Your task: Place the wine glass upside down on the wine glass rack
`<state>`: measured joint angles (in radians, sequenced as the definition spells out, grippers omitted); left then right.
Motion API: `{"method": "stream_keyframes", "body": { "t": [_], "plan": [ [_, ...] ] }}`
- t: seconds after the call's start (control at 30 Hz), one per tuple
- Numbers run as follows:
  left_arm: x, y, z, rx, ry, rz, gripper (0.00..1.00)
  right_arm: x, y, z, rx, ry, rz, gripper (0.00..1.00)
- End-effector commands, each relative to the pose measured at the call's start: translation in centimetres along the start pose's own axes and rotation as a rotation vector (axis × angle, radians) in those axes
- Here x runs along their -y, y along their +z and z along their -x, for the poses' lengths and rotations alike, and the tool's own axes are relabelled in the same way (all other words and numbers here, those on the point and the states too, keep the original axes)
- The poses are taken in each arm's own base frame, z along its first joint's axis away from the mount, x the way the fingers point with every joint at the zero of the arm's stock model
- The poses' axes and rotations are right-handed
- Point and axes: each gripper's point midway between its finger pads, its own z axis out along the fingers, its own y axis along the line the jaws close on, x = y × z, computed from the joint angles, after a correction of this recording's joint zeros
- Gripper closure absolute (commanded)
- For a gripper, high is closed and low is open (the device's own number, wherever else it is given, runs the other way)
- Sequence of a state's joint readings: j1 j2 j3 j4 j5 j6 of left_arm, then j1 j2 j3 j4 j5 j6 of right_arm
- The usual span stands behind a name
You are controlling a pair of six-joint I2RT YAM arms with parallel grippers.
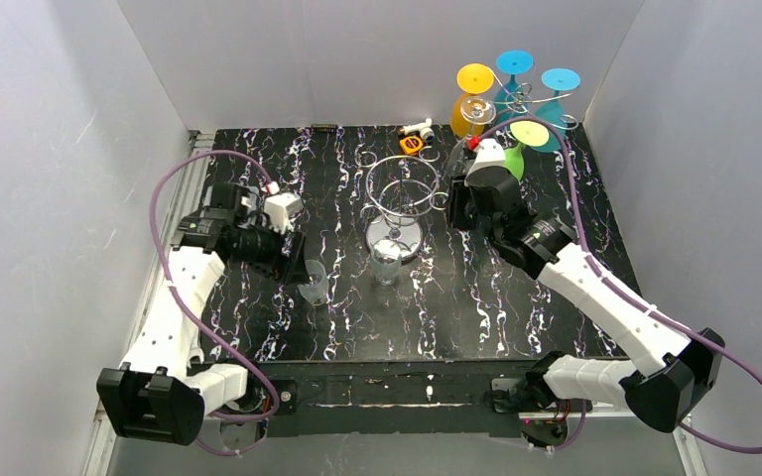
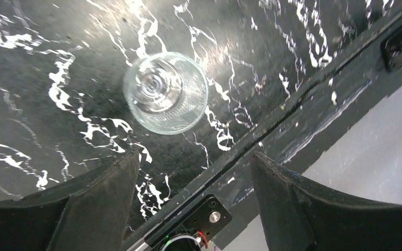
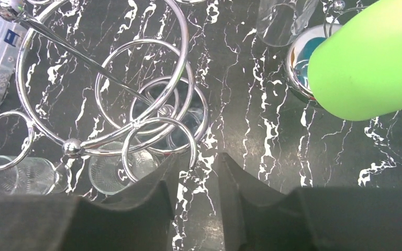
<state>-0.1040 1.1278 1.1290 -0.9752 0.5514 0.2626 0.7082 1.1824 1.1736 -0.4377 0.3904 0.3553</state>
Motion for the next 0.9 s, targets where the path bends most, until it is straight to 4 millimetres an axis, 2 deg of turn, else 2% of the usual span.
{"method": "stream_keyframes", "body": {
  "t": [0.0, 0.07, 0.27, 0.4, 0.5, 0.67, 0.87],
  "plan": [
    [0.4, 1.8, -2.2, -0.076, 0.063, -0.017, 0.24, -0.3, -0.7, 1.9, 0.081, 0.031, 0.024, 0.53],
    [-0.1, 2.4, -2.3, -0.089, 0.07, 0.0, 0.24, -0.4, -0.8, 2.1, 0.086, 0.033, 0.032, 0.5],
    [-2.6, 3.1, -1.2, -0.102, 0.102, 0.103, 0.27, -0.9, -1.5, 2.8, 0.099, 0.045, 0.061, 0.5],
    [-2.9, 3.5, -1.2, -0.117, 0.108, 0.095, 0.29, -1.5, -2.2, 3.0, 0.097, 0.06, 0.097, 0.5],
    [-2.9, 4.4, -1.9, -0.141, 0.087, 0.072, 0.36, -1.8, -3.1, 3.1, 0.096, 0.074, 0.126, 0.46],
    [-3.2, 5.9, -2.1, -0.149, 0.074, 0.043, 0.49, -2.6, -5.2, 3.6, 0.1, 0.095, 0.198, 0.34],
    [-3.9, 7.4, -2.4, -0.179, 0.062, 0.03, 0.66, -3.2, -6.6, 4.6, 0.101, 0.094, 0.238, 0.32]
  ]
}}
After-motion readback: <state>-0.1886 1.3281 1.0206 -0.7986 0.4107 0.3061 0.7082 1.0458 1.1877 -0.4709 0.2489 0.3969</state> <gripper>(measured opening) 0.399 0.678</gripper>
